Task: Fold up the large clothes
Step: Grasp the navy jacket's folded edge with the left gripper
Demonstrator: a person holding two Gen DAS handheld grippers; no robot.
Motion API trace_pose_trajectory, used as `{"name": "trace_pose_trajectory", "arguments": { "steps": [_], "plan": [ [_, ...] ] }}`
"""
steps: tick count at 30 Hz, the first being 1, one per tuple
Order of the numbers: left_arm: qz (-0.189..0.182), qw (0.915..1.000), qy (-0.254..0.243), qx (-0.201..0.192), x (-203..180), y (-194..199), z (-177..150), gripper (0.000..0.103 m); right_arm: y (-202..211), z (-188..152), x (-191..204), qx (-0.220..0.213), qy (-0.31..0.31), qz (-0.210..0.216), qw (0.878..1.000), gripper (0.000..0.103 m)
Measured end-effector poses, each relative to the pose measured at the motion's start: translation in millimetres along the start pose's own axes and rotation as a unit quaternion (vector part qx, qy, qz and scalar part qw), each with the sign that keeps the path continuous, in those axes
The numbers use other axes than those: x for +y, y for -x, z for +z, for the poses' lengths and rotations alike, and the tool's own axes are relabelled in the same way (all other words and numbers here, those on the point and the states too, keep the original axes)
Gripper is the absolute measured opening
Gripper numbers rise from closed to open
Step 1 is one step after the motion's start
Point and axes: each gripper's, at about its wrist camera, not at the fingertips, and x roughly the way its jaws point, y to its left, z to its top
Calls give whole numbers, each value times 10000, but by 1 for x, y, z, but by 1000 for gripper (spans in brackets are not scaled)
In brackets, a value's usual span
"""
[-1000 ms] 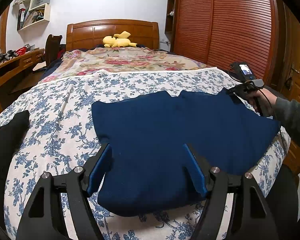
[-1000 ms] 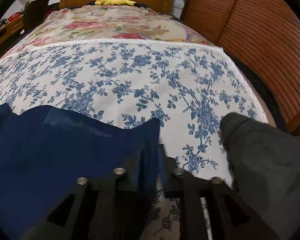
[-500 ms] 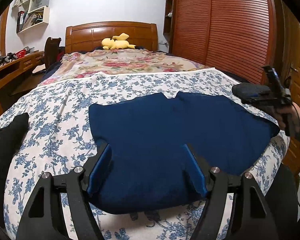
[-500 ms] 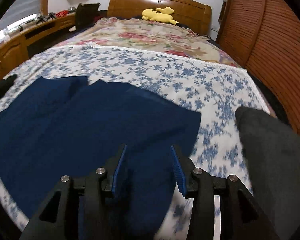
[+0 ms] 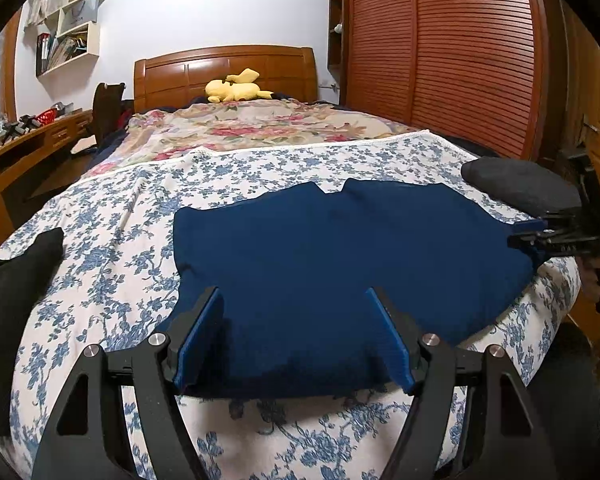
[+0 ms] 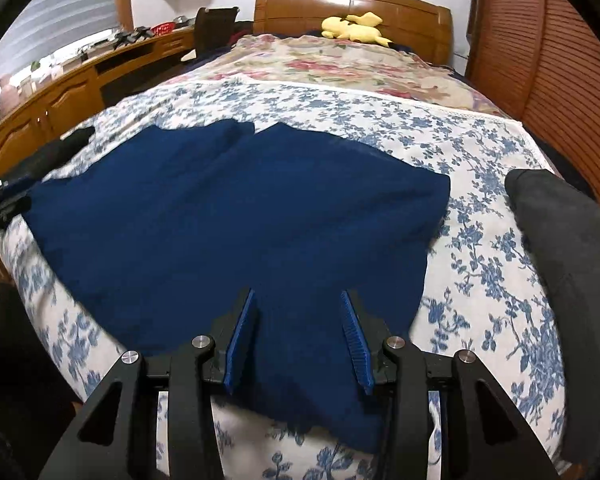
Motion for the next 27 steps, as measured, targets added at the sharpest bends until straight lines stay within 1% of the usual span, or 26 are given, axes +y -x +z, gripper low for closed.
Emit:
{"name": "trace_pose_trajectory", "arguments": {
  "steps": [5, 9, 14, 15, 17, 21, 24, 27],
  "plan": [
    [110, 9998, 114, 79, -1, 7, -5, 74, -14, -16, -4, 197, 6, 43, 9998, 45],
    [293, 9992, 256, 67, 3, 15, -4, 74, -22, -21, 1, 201, 122, -49, 9997, 45],
    [572, 9971, 503, 65, 18, 23, -5, 74, -22, -23, 3, 139, 212, -36, 9997, 45],
    [627, 9966, 536, 83, 21, 22, -6, 73, -23, -23, 3, 109, 248, -25, 9996, 45],
    [712, 9956, 592, 158, 27, 20, -10, 67, -22, -27, 3, 60, 255, 27, 9997, 45],
    [882, 9933, 671, 326, 37, 12, -17, 66, -23, -34, 0, -69, 170, 123, 9998, 46],
    [834, 9914, 840, 561, 46, 2, -26, 64, -23, -38, 1, -145, 206, 60, 9997, 46],
    [677, 9902, 1031, 660, 54, -2, -37, 64, -24, -40, 1, -160, 179, 47, 9997, 46]
  ]
}}
